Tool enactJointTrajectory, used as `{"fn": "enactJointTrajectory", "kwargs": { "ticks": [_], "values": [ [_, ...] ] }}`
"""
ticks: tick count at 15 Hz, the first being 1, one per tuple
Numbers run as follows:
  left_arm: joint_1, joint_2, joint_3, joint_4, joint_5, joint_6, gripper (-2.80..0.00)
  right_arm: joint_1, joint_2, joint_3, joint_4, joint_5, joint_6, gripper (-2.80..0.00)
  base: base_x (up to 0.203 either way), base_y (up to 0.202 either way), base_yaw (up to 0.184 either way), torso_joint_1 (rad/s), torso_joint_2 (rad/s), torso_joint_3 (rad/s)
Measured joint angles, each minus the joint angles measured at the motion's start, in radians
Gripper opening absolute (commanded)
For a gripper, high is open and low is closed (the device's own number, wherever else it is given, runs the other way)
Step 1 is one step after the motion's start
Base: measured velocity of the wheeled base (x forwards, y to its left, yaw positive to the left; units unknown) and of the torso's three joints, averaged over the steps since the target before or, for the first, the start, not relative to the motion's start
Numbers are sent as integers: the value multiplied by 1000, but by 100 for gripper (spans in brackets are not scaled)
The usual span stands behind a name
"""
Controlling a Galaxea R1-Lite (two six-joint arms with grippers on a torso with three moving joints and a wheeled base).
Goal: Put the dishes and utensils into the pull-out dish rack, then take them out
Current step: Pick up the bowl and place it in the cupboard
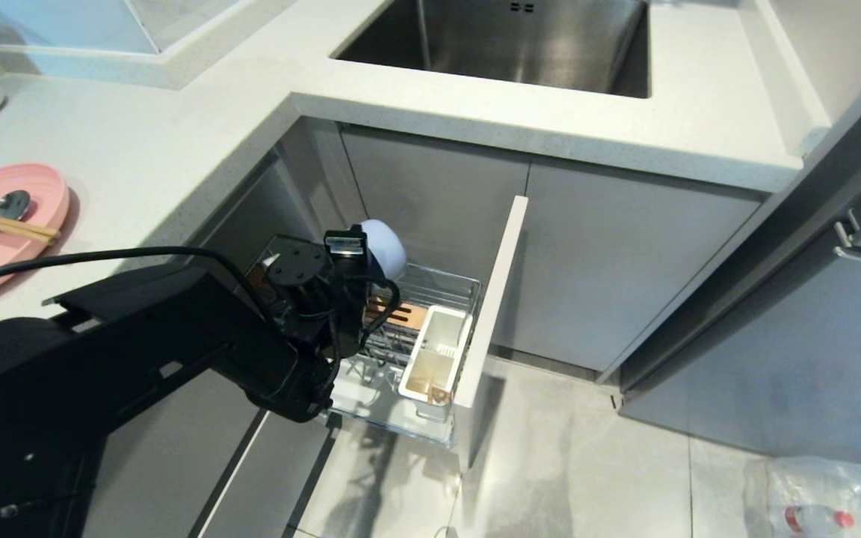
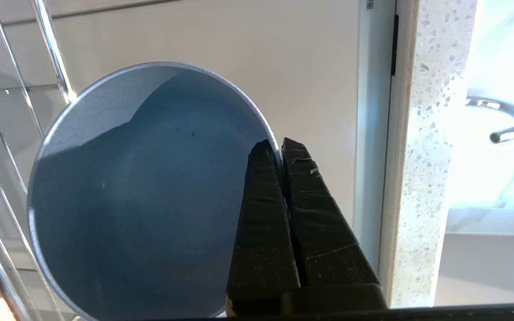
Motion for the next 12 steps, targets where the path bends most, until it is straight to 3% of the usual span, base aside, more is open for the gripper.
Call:
{"fn": "enactJointTrajectory", "kwargs": {
  "ticks": [12],
  "values": [
    [-23, 17, -1, 13, 12, -2, -280, 0, 0, 0, 0, 0, 0, -280, 0, 0, 0, 0, 0, 0]
  ]
}}
